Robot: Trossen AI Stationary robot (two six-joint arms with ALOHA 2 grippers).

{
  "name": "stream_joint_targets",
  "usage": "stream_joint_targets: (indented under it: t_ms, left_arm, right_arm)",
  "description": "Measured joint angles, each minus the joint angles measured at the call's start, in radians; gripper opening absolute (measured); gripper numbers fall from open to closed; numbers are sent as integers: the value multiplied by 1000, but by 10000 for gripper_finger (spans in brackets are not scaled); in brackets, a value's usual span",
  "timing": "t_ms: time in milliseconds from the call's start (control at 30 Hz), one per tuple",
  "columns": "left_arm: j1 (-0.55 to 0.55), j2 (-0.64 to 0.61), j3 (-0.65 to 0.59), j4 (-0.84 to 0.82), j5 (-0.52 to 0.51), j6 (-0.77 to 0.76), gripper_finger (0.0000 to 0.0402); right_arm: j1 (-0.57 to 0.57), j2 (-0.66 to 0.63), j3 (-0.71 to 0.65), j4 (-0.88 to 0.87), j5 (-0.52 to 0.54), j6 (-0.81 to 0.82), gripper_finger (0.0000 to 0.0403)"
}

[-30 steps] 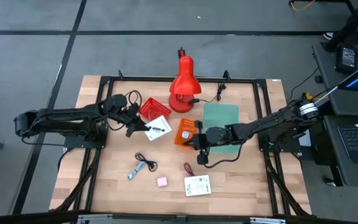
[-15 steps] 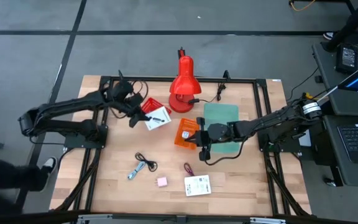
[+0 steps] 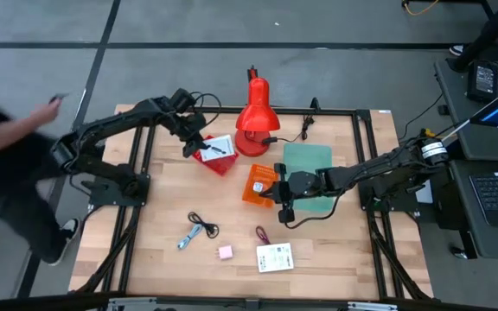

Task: Pick and place items into bin
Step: Put the top card reader box into the red bin

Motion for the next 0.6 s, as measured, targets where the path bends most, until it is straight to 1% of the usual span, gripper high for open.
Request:
stream_joint_targets:
  t_ms: [67, 167, 267, 367, 467, 600]
  left_arm:
    - [2, 32, 23, -3, -5, 62, 45]
    - [5, 78, 64, -44, -31, 143, 45]
    - [5, 115, 98, -97, -70, 182, 45]
    - [5, 146, 128, -157, -110, 215, 45]
    - [5, 164, 140, -177, -133, 254, 45]
    - [5, 166, 140, -176, -139, 325, 45]
  right_arm:
    - [-13, -9, -29, 55, -25, 13, 0]
    - [-39, -38, -97, 132, -26, 17, 0]
    - [-67, -106, -168, 238, -26, 39, 0]
    - [-77, -173, -226, 306, -25, 37, 0]
    - [-78, -230, -262, 331, -27, 37, 0]
    - [-79, -254, -283, 321, -27, 38, 0]
